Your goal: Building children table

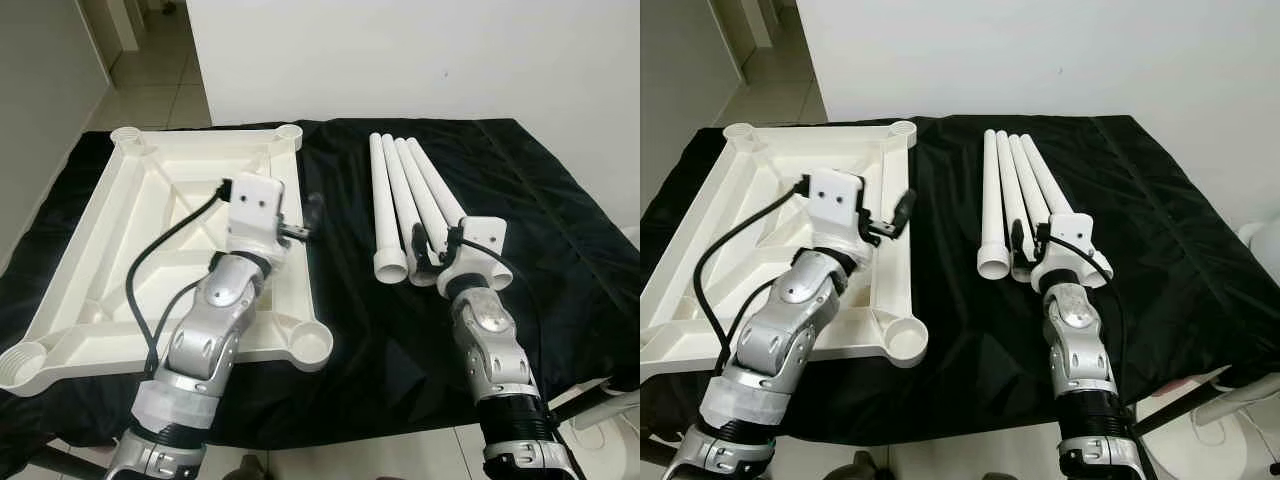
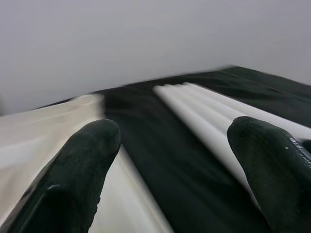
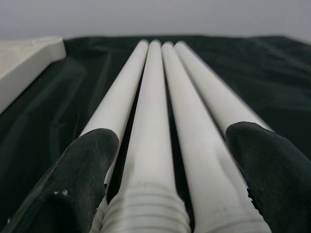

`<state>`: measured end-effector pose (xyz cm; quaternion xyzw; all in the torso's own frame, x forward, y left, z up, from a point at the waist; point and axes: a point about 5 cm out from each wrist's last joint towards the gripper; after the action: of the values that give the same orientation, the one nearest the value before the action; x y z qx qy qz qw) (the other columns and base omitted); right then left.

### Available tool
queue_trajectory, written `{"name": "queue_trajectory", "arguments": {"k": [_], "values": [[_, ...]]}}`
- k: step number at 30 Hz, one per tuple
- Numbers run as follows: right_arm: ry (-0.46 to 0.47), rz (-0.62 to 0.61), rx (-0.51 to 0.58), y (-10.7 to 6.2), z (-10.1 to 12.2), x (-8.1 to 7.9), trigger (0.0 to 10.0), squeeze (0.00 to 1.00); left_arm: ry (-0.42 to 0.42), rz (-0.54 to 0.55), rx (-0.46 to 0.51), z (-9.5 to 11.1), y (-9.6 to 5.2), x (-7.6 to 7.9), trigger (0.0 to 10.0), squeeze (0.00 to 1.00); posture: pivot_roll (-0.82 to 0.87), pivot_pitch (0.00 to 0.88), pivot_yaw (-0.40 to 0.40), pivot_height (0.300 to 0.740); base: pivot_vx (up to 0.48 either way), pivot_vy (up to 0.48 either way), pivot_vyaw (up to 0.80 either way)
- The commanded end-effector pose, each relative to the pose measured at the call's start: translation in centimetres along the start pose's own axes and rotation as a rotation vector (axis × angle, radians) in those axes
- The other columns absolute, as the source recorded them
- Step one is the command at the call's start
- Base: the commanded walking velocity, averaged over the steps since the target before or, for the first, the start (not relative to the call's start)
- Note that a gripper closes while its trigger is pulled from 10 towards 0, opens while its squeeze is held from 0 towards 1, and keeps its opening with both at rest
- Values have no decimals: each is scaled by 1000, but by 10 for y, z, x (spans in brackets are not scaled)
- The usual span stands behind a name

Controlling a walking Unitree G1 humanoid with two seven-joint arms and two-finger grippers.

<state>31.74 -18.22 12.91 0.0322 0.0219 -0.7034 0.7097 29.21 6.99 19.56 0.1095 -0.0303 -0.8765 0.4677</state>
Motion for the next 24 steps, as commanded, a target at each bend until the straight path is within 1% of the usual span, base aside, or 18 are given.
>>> {"name": "queue_trajectory", "arguments": {"k": [1, 2, 4, 7, 8, 9, 10, 11, 12, 13, 14, 15, 18, 22, 24], "values": [[18, 25, -28, 2, -2, -2, 10000, 0, 4, -57, -9, -1, -2, 7, 10000, 0, -106, 10, 46, 740, 0, 0, 0], [18, 25, -28, 2, -2, -2, 10000, 0, 4, -57, -9, -1, -2, 7, 10000, 0, -106, 10, 46, 740, 0, 0, 0], [14, 77, -79, 3, -9, -3, 10000, 0, 9, -62, -20, -1, -4, 9, 10000, 0, -102, 25, 43, 740, 0, 0, 0], [-2, 101, -102, 3, -13, -3, 10000, 0, 9, -58, -23, -1, -4, 9, 10000, 0, -102, 25, 43, 740, 0, 0, 0], [-26, 124, -117, 3, -15, -4, 8980, 0, 12, -49, -26, -1, -5, 9, 10000, 0, -96, 29, 38, 740, 0, 0, 0], [-41, 138, -124, 3, -16, -4, 8980, 0, 14, -43, -28, -1, -5, 8, 10000, 0, -94, 30, 37, 740, 0, 0, 0], [-43, 147, -132, 3, -17, -3, 6157, 0, 10, -39, -29, -1, -5, 8, 10000, 0, -93, 31, 37, 740, 0, 0, 0], [-43, 147, -132, 3, -17, -3, 6157, 0, 10, -39, -29, -1, -5, 8, 10000, 0, -93, 31, 37, 740, 0, 0, 0], [-41, 154, -135, 3, -17, -3, 4902, 0, 10, -32, -31, -1, -5, 7, 10000, 0, -93, 31, 37, 740, 0, 0, 0], [-41, 141, -141, 3, -18, -2, 471, 0, 8, -30, -31, -1, -6, 7, 10000, 0, -86, 33, 33, 740, 0, 0, 0], [-41, 141, -141, 3, -18, -2, 471, 0, 8, -30, -31, -1, -6, 7, 10000, 0, -86, 33, 33, 740, 0, 0, 0], [-33, 124, -147, 3, -18, 0, 10000, 0, 7, -29, -34, -1, -6, 7, 10000, 0, -85, 34, 32, 740, 0, 0, 0], [-28, 115, -153, 3, -19, 2, 10000, 0, 7, -30, -35, 0, -7, 8, 10000, 0, -82, 34, 31, 740, 0, 0, 0], [0, 135, -238, -1, -32, -1, 10000, 0, 17, -37, -43, 0, -9, 6, 10000, 0, -76, 32, 31, 740, 0, 0, 0], [0, 135, -238, -1, -32, -1, 10000, 0, 17, -37, -43, 0, -9, 6, 10000, 0, -76, 32, 31, 740, 0, 0, 0]]}}
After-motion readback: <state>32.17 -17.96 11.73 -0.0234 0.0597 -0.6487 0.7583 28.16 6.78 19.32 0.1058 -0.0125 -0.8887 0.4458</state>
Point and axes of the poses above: a point about 5 cm out from each wrist's last joint towards the gripper, its own y axis pointing out of the wrist towards the gripper, its own z axis along the axis of the wrist's last joint, x = y × z, and after that the axes turned 5 degrees about y, right-handed
